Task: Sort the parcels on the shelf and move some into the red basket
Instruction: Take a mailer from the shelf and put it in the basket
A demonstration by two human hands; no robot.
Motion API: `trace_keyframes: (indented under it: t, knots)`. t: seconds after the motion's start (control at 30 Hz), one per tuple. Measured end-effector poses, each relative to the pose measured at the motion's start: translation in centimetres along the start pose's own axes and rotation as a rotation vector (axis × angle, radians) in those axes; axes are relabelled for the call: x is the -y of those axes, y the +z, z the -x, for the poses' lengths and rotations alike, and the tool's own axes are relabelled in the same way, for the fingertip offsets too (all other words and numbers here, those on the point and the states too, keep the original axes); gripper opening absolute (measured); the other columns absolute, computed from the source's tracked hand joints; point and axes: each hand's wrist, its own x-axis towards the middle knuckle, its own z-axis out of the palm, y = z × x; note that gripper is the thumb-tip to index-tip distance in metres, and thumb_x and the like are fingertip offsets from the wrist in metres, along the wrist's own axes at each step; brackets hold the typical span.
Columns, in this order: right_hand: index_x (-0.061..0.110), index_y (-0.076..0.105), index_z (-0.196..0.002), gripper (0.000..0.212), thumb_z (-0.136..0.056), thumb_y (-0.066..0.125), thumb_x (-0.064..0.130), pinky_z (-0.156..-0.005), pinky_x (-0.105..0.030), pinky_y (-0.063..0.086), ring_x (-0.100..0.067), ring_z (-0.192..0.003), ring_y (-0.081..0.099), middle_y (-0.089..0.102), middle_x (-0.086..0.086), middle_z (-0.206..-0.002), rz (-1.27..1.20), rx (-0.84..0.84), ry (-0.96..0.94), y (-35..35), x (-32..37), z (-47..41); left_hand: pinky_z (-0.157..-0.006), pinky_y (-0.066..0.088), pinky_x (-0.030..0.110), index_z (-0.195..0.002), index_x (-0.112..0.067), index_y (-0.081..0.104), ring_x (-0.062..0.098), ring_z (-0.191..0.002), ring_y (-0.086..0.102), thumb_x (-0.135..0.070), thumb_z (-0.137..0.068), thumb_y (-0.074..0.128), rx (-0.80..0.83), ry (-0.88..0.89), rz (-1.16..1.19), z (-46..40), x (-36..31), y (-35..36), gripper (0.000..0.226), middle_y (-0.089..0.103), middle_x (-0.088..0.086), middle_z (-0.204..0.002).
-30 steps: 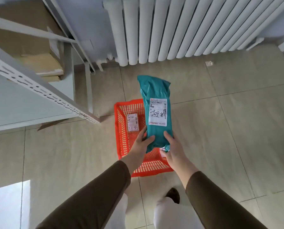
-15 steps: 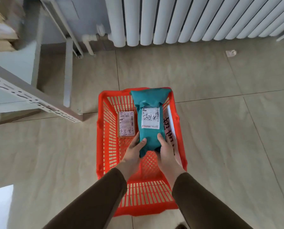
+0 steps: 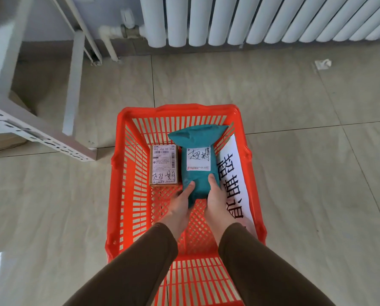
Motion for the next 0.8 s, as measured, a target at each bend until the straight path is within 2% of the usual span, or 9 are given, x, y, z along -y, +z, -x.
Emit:
trace_keyframes:
  t: [0.17, 0.27, 0.33, 0.43, 0.53, 0.63, 0.7, 0.8]
  knots:
    - [0.011, 0.065, -0.120, 0.025, -0.097, 0.069, 0.020, -0.091, -0.044, 0.058, -0.034, -0.106, 0.070, 0.071, -0.016, -0.117, 0.002, -0.059, 0.002, 0.4, -0.1, -0.9, -0.078, 0.059, 0.031, -0.126, -0.004, 0.066, 0.023, -0.096, 0.075, -0.019, -0.095, 0.075, -0.033, -0.011, -0.036, -0.9, 0.3, 0.3, 0.036, 0.077, 0.010, -0.108]
    - [0.014, 0.066, -0.114, 0.021, -0.096, 0.071, 0.022, -0.095, -0.045, 0.058, -0.032, -0.104, 0.071, 0.072, -0.013, -0.116, 0.056, -0.081, 0.024, 0.3, -0.5, -1.1, -0.078, 0.058, 0.033, -0.124, -0.003, 0.065, 0.023, -0.091, 0.073, -0.020, -0.096, 0.074, -0.049, -0.025, -0.110, -1.6, 0.1, 0.0, 0.034, 0.075, 0.009, -0.103]
    - [0.014, 0.068, -0.113, 0.021, -0.094, 0.073, 0.022, -0.098, -0.047, 0.058, -0.032, -0.105, 0.072, 0.073, -0.015, -0.118, 0.068, -0.090, 0.027, 0.3, -0.4, -1.1, -0.083, 0.057, 0.034, -0.124, -0.001, 0.065, 0.021, -0.089, 0.071, -0.021, -0.097, 0.073, -0.044, -0.025, -0.173, -1.8, -0.1, -0.2, 0.035, 0.073, 0.008, -0.101]
    - [0.008, 0.067, -0.122, 0.028, -0.096, 0.072, 0.018, -0.090, -0.040, 0.057, -0.031, -0.104, 0.070, 0.071, -0.011, -0.114, 0.073, -0.085, 0.006, 0.1, 0.0, -0.8, -0.079, 0.056, 0.032, -0.125, -0.005, 0.063, 0.018, -0.087, 0.068, -0.026, -0.099, 0.070, -0.026, -0.007, -0.268, -1.6, -0.4, -0.3, 0.034, 0.072, 0.005, -0.100]
    - [0.012, 0.067, -0.119, 0.022, -0.098, 0.069, 0.015, -0.086, -0.036, 0.055, -0.027, -0.100, 0.069, 0.070, -0.006, -0.110, 0.093, -0.084, -0.035, -0.1, 0.1, 0.2, -0.096, 0.054, 0.040, -0.132, -0.008, 0.061, 0.018, -0.094, 0.066, -0.036, -0.098, 0.071, -0.029, 0.010, -0.380, -1.8, -0.2, -0.7, 0.045, 0.071, 0.005, -0.109]
    - [0.017, 0.067, -0.122, 0.023, -0.100, 0.064, 0.012, -0.097, -0.043, 0.057, -0.025, -0.105, 0.070, 0.073, -0.007, -0.119, 0.145, -0.104, -0.094, -0.3, -0.4, 1.0, -0.084, 0.052, 0.031, -0.128, -0.007, 0.063, 0.013, -0.090, 0.067, -0.032, -0.099, 0.070, 0.004, 0.051, -0.369, -1.2, -0.2, -0.7, 0.039, 0.071, 0.005, -0.113]
    - [0.013, 0.062, -0.136, 0.035, -0.101, 0.060, 0.008, -0.098, -0.040, 0.056, -0.024, -0.111, 0.067, 0.069, -0.005, -0.128, 0.176, -0.093, -0.119, -0.5, -0.1, 1.9, -0.089, 0.051, 0.030, -0.133, -0.003, 0.063, 0.016, -0.099, 0.069, -0.030, -0.099, 0.071, 0.017, 0.063, -0.396, -0.6, -0.2, -0.8, 0.044, 0.073, 0.005, -0.119]
    - [0.010, 0.049, -0.150, 0.051, -0.101, 0.057, 0.003, -0.106, -0.036, 0.050, -0.023, -0.126, 0.061, 0.059, -0.007, -0.146, 0.149, -0.084, -0.101, -0.9, 1.4, 4.5, -0.102, 0.043, 0.036, -0.143, -0.011, 0.059, 0.024, -0.123, 0.063, -0.036, -0.096, 0.072, 0.006, 0.072, -0.508, 2.2, -0.9, -0.8, 0.054, 0.068, 0.006, -0.136]
